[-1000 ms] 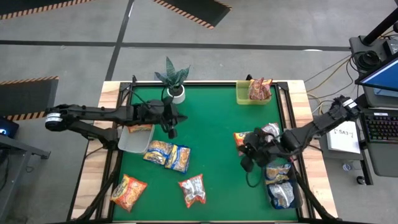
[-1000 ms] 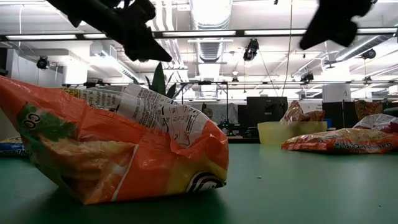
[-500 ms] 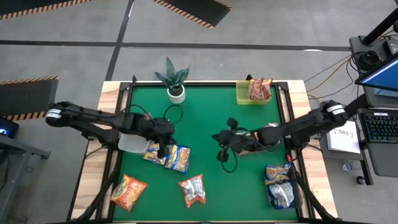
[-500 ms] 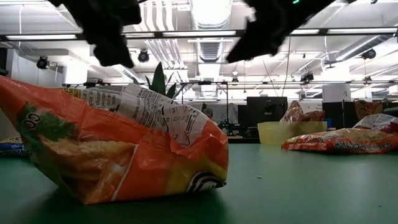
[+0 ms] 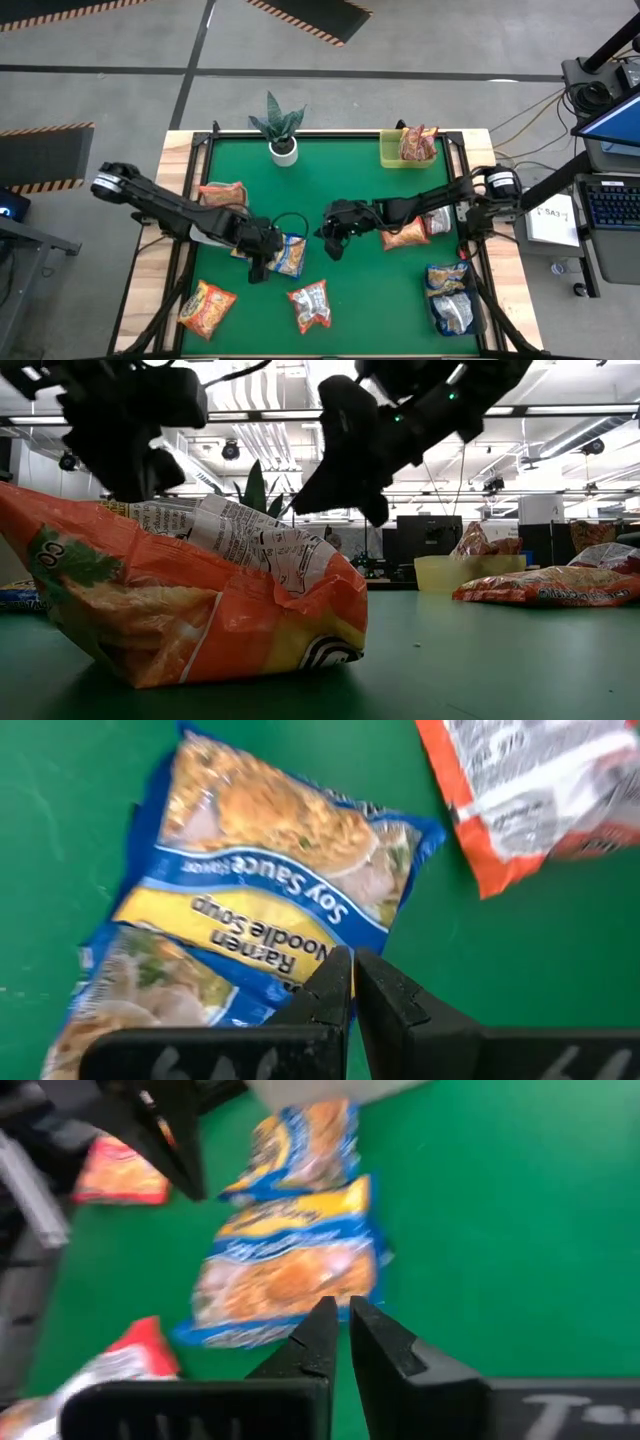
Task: Sort Maruchan noodles
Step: Put the blue noodle pack into the black bin
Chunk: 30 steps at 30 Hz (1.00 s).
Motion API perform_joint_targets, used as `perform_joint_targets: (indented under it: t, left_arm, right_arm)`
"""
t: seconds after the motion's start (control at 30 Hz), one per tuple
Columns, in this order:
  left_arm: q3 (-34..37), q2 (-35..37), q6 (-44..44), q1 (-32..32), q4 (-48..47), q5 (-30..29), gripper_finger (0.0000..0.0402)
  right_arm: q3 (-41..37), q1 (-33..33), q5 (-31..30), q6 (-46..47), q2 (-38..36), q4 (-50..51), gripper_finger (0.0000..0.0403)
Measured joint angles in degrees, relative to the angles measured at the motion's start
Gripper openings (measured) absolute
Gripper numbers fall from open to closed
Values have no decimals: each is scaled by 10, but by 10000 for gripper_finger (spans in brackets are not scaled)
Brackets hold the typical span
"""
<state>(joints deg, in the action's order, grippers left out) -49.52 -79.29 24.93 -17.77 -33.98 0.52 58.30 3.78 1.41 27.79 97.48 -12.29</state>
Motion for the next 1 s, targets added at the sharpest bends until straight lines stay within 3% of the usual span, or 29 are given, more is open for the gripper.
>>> perform_joint_targets:
  t: [0.1, 0.63, 0.8, 1.0]
  left_arm:
    - [0, -23, 0, -12, 2, 0, 0]
    - [2, -120, -4, -24, 15, -70, 0]
    - [2, -134, -5, -24, 28, -83, 0]
    - [1, -142, -5, -24, 41, -83, 0]
  right_arm:
    - [6, -10, 34, 33, 18, 0, 56]
    - [82, -29, 31, 77, 132, 0, 308]
    - [104, -35, 81, 82, 161, -3, 347]
    - [123, -36, 113, 84, 184, -5, 352]
